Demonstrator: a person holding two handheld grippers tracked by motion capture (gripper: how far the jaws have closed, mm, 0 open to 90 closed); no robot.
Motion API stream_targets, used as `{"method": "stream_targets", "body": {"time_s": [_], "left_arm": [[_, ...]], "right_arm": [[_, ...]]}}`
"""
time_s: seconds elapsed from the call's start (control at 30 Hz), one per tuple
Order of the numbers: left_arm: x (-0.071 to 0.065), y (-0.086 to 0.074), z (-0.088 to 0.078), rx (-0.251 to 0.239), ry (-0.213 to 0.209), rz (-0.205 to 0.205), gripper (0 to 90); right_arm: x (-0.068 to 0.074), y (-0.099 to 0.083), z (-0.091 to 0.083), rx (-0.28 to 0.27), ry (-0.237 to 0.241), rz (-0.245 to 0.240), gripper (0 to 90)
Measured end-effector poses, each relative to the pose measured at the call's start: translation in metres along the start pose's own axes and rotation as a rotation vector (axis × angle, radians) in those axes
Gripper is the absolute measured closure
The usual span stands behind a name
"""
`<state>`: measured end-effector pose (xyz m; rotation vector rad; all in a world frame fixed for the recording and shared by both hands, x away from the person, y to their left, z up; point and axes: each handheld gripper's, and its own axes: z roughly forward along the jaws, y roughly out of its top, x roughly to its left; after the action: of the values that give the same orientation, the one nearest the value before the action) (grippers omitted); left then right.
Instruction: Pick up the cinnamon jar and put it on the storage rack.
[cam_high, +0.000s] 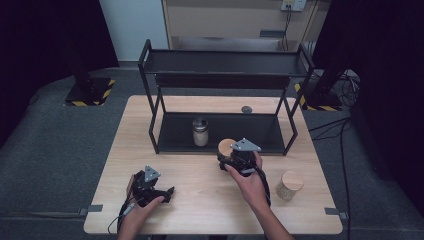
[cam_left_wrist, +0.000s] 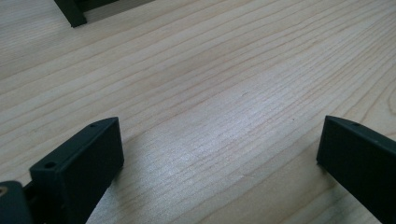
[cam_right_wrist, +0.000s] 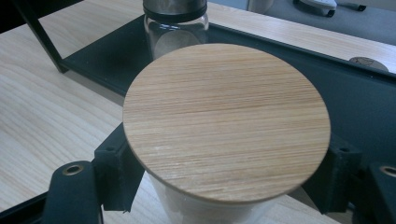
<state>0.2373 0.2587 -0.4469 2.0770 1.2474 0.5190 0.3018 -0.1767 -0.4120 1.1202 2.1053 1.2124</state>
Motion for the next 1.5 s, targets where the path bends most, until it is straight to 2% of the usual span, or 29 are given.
{"method": "stream_targets", "body": {"time_s": [0.57,1.27,1.5], "left_arm": [[0.000,0.000,0.000,0.000,0.000,0.000,0.0],[0.000,0.000,0.000,0.000,0.000,0.000,0.0],[0.000,0.000,0.000,0.000,0.000,0.000,0.0]], "right_arm": [[-0.001,0.011,0.018,0.001,-0.030,0.019,25.4],[-0.012,0.027,0.036,0.003,-0.084,0.043,25.4],[-0.008,0.026,0.042,-0.016,-0.127,0.047,25.4]]}}
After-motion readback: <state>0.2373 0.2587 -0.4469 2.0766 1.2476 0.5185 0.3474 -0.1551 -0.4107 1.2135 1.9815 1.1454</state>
